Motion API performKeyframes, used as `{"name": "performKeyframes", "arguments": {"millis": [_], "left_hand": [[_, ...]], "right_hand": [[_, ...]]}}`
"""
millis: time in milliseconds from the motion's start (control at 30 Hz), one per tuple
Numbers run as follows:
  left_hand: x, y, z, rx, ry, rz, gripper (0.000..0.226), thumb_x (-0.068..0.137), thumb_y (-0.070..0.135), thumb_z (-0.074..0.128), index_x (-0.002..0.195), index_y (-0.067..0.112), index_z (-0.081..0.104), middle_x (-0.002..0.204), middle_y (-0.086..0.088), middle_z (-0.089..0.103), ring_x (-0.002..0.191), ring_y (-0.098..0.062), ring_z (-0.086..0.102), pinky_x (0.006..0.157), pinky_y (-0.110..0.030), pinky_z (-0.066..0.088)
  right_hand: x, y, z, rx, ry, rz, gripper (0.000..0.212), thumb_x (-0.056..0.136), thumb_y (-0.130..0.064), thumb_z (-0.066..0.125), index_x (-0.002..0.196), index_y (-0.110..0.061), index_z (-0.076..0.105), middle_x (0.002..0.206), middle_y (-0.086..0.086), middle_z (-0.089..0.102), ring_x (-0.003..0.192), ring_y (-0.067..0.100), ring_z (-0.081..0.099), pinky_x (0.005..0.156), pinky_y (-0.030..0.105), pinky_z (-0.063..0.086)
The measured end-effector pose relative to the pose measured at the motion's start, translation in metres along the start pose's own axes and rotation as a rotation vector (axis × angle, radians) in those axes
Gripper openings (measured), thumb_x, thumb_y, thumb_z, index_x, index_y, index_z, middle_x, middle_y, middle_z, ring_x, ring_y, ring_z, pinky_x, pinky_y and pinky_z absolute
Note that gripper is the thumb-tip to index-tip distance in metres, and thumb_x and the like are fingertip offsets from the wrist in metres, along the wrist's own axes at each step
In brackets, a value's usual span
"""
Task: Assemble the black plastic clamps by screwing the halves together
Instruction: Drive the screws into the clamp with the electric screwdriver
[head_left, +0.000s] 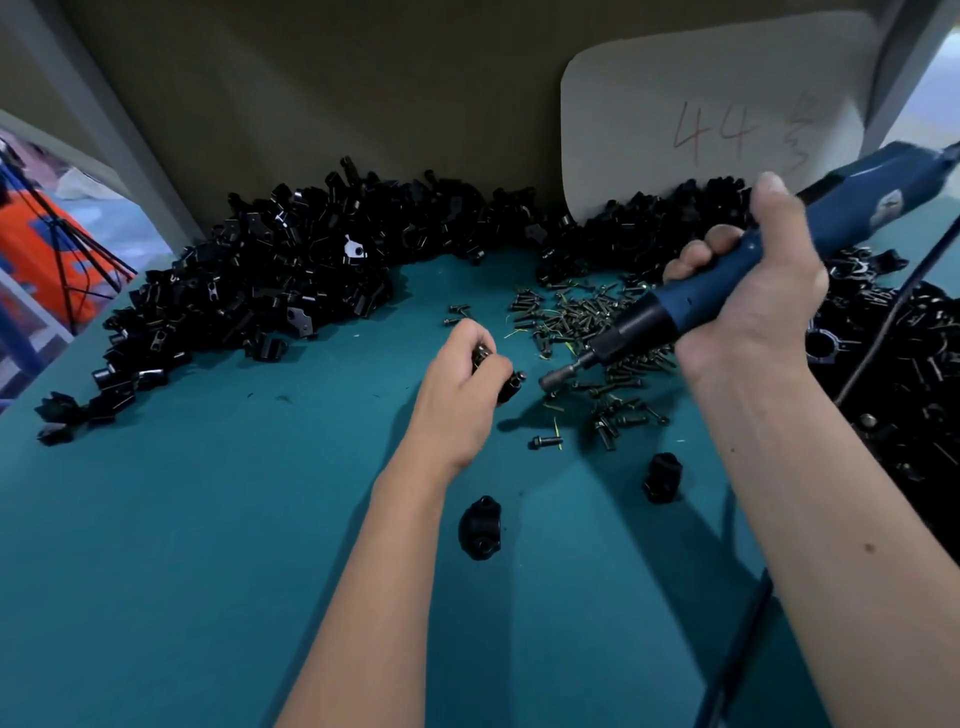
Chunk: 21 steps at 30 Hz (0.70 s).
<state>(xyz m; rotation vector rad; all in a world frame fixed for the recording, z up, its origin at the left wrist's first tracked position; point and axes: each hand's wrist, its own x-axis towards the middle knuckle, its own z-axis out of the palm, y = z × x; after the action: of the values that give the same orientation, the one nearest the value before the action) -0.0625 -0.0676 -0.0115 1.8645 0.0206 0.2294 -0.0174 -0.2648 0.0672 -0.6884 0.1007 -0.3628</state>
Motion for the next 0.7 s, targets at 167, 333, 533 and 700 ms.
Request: {"name": "performKeyframes", "arguments": {"millis": [167, 333, 533, 700], "left_hand": [[0.002, -0.007, 0.003, 0.07, -0.019, 0.046, 0.014, 0.081, 0.039, 0.048, 0.085, 0.028, 0.043, 0.066, 0.009, 0.039, 0.065, -0.019, 0.035, 0.059, -0.046, 0.031], [0.001, -0.006, 0.006, 0.09, -0.043, 0.067, 0.012, 0.083, 0.039, 0.049, 0.084, 0.029, 0.042, 0.064, 0.009, 0.039, 0.06, -0.012, 0.033, 0.056, -0.043, 0.03], [0.001, -0.005, 0.008, 0.105, -0.048, 0.061, 0.013, 0.082, 0.039, 0.048, 0.082, 0.029, 0.04, 0.065, 0.01, 0.038, 0.061, -0.013, 0.032, 0.058, -0.044, 0.031], [0.0, -0.004, 0.009, 0.102, -0.05, 0.072, 0.013, 0.083, 0.039, 0.047, 0.083, 0.028, 0.04, 0.065, 0.01, 0.038, 0.061, -0.012, 0.032, 0.057, -0.043, 0.03]], "right_hand": [[-0.008, -0.005, 0.01, 0.0, -0.062, -0.143, 0.032, 0.09, -0.011, 0.066, 0.108, -0.01, 0.039, 0.062, 0.002, 0.047, 0.05, 0.019, 0.045, 0.052, 0.03, 0.041], [-0.016, -0.002, 0.016, -0.029, -0.077, -0.17, 0.029, 0.09, -0.008, 0.065, 0.104, -0.012, 0.04, 0.06, 0.003, 0.046, 0.048, 0.019, 0.044, 0.052, 0.031, 0.04], [-0.02, -0.003, 0.02, -0.047, -0.111, -0.21, 0.02, 0.085, 0.002, 0.056, 0.09, -0.01, 0.041, 0.057, 0.006, 0.039, 0.046, 0.021, 0.04, 0.05, 0.031, 0.036], [-0.02, -0.005, 0.021, -0.041, -0.131, -0.212, 0.019, 0.085, 0.002, 0.055, 0.084, -0.011, 0.041, 0.057, 0.006, 0.038, 0.045, 0.021, 0.039, 0.05, 0.03, 0.035]]}}
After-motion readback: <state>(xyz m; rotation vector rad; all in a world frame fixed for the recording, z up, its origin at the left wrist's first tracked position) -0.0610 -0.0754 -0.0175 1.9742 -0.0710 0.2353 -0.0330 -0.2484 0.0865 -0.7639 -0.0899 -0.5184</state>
